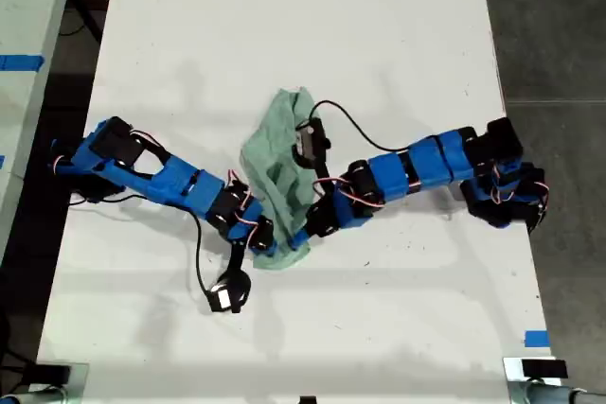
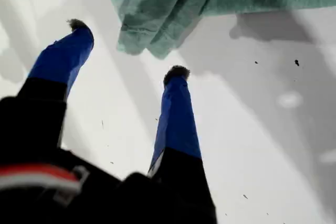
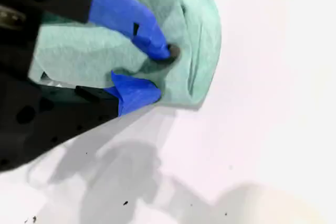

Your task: Fold t shirt

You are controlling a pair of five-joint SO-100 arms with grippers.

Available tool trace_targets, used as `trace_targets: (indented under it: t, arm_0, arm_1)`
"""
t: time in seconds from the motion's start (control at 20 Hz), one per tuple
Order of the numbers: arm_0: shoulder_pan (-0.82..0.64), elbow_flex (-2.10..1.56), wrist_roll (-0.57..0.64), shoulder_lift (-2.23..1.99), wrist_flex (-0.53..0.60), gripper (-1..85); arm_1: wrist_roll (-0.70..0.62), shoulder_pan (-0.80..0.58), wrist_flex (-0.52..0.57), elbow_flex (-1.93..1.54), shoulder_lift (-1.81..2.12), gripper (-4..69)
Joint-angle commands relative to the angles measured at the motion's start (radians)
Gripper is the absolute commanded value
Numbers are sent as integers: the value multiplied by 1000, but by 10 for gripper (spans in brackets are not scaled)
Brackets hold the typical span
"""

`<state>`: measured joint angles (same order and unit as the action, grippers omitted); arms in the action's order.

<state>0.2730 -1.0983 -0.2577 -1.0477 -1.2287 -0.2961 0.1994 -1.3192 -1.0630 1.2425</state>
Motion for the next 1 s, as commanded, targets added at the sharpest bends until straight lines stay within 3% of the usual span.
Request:
trace_targets:
  t: [0.0,0.25,0.35,0.4,0.45,0.65,0.95]
  arm_0:
    - [26,67,-15,-49,-9,241]
    - [14,61,-61,-9,-15,217]
    - [3,74,-49,69,12,128]
    - [0,81,-38,95,28,13]
    - [3,84,-38,110,34,-3]
    - [14,84,-35,100,37,-3]
    - [34,83,-23,32,32,-3]
  arm_1:
    - [0,17,6,72,17,292]
    - [-6,15,2,72,14,289]
    - [-6,18,0,72,17,289]
    - [-6,20,-3,72,18,289]
    - [-6,20,-6,71,18,289]
    - [3,18,8,49,5,290]
    - [6,26,133,60,-161,275]
